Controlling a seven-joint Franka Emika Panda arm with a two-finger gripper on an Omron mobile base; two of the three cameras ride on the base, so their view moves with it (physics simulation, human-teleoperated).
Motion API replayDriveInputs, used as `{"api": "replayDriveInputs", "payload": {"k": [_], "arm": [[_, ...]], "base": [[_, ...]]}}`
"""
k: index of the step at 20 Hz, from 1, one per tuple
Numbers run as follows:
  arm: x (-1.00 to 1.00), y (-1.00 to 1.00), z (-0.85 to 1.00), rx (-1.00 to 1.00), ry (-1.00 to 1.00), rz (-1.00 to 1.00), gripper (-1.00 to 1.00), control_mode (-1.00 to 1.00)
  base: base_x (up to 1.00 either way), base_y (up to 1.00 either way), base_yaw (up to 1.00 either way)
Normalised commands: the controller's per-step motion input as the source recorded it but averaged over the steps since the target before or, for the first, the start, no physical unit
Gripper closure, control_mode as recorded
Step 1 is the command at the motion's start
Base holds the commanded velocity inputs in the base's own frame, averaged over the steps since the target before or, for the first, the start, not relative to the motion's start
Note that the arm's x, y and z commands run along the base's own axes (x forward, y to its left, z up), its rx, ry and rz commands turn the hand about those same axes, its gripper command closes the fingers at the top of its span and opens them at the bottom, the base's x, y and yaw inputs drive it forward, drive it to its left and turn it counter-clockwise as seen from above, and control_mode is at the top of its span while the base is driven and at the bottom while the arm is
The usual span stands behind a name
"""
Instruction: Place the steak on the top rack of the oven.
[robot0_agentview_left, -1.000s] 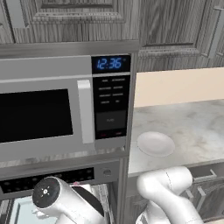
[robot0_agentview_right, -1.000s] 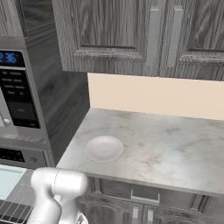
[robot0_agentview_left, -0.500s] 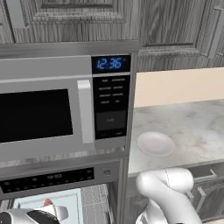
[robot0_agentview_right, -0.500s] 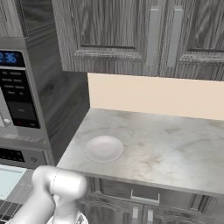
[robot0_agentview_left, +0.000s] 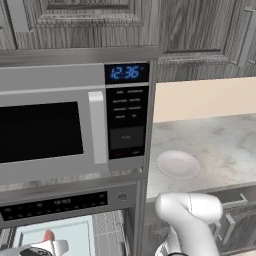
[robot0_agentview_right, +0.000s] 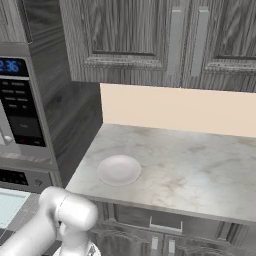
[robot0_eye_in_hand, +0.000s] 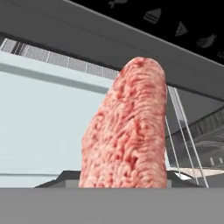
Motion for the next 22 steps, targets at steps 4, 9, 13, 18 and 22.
{"api": "replayDriveInputs", "payload": {"k": [4, 9, 13, 18, 22], "arm": [[0.37, 0.0, -0.6, 0.0, 0.0, 0.0, 1.0, -1.0], [0.26, 0.09, -0.43, 0.0, 0.0, 0.0, 1.0, -1.0], [0.26, 0.06, -0.11, 0.0, 0.0, 0.0, 1.0, -1.0], [0.29, 0.01, -0.06, 0.0, 0.0, 0.0, 1.0, -1.0], [0.24, 0.01, -0.17, 0.0, 0.0, -0.01, 1.0, -1.0]], "base": [[0.0, 0.0, 0.0], [0.0, 0.0, 0.0], [0.0, 0.0, 0.0], [0.0, 0.0, 0.0], [0.0, 0.0, 0.0]]}}
